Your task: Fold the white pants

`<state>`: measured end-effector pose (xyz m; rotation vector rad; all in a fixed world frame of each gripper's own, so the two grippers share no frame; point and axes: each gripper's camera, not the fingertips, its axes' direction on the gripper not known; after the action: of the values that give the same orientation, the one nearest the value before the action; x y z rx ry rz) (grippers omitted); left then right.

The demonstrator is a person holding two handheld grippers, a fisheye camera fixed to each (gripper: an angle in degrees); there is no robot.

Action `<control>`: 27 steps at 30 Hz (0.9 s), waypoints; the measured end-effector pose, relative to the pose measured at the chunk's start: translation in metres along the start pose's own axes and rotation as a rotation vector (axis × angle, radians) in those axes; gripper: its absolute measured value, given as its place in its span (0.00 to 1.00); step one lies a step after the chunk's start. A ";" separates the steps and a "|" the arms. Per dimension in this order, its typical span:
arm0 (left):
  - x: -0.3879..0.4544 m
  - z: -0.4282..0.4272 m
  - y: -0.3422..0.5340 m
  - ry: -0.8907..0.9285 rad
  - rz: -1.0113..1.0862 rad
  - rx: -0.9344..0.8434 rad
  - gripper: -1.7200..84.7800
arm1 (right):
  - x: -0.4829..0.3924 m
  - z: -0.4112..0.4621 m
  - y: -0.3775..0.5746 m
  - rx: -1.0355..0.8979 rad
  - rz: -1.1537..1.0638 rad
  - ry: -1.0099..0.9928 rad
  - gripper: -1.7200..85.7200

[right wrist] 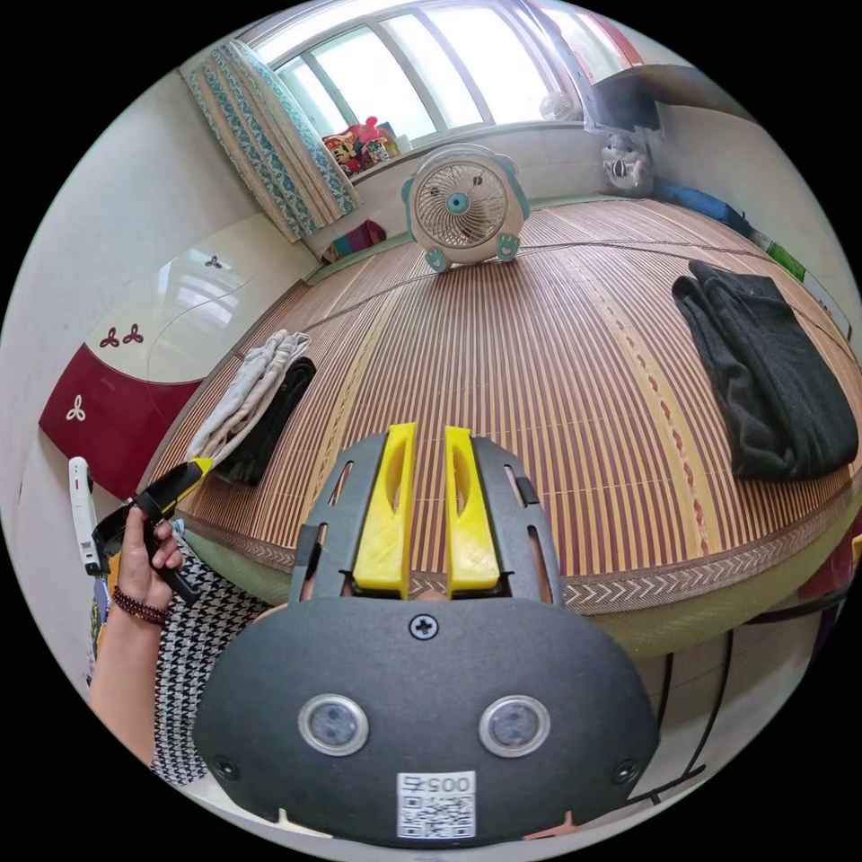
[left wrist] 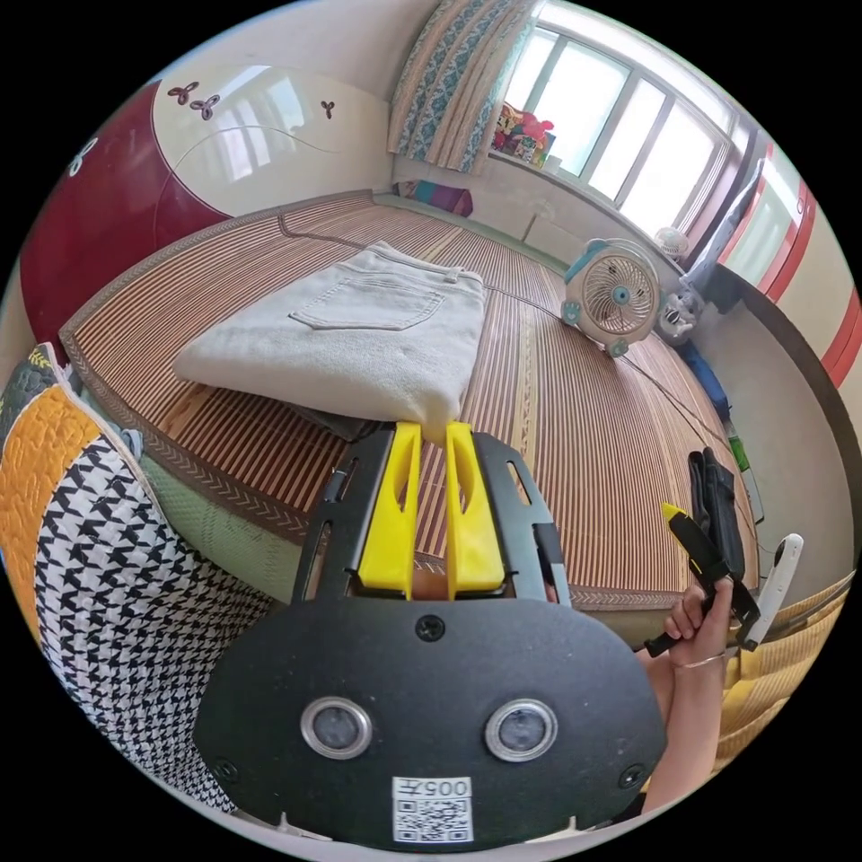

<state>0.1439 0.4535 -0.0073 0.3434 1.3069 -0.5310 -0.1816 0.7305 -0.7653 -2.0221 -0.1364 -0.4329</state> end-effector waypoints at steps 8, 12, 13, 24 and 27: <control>0.018 -0.024 -0.010 0.078 0.058 0.037 0.08 | -0.001 0.021 -0.006 -0.009 -0.002 -0.021 0.09; 0.021 -0.034 -0.012 0.121 0.071 0.050 0.08 | 0.003 0.031 -0.010 -0.016 0.003 -0.037 0.09; 0.018 -0.035 -0.014 0.146 0.061 0.052 0.08 | 0.003 0.032 -0.010 -0.018 0.002 -0.038 0.09; -0.006 -0.049 -0.034 0.203 0.040 0.076 0.08 | 0.022 0.054 -0.022 -0.028 -0.010 -0.058 0.09; -0.010 -0.046 -0.029 0.216 0.035 0.074 0.08 | 0.023 0.059 -0.025 -0.029 -0.027 -0.092 0.10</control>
<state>0.0885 0.4550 -0.0067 0.4949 1.4894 -0.5248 -0.1530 0.7924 -0.7608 -2.0712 -0.2146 -0.3609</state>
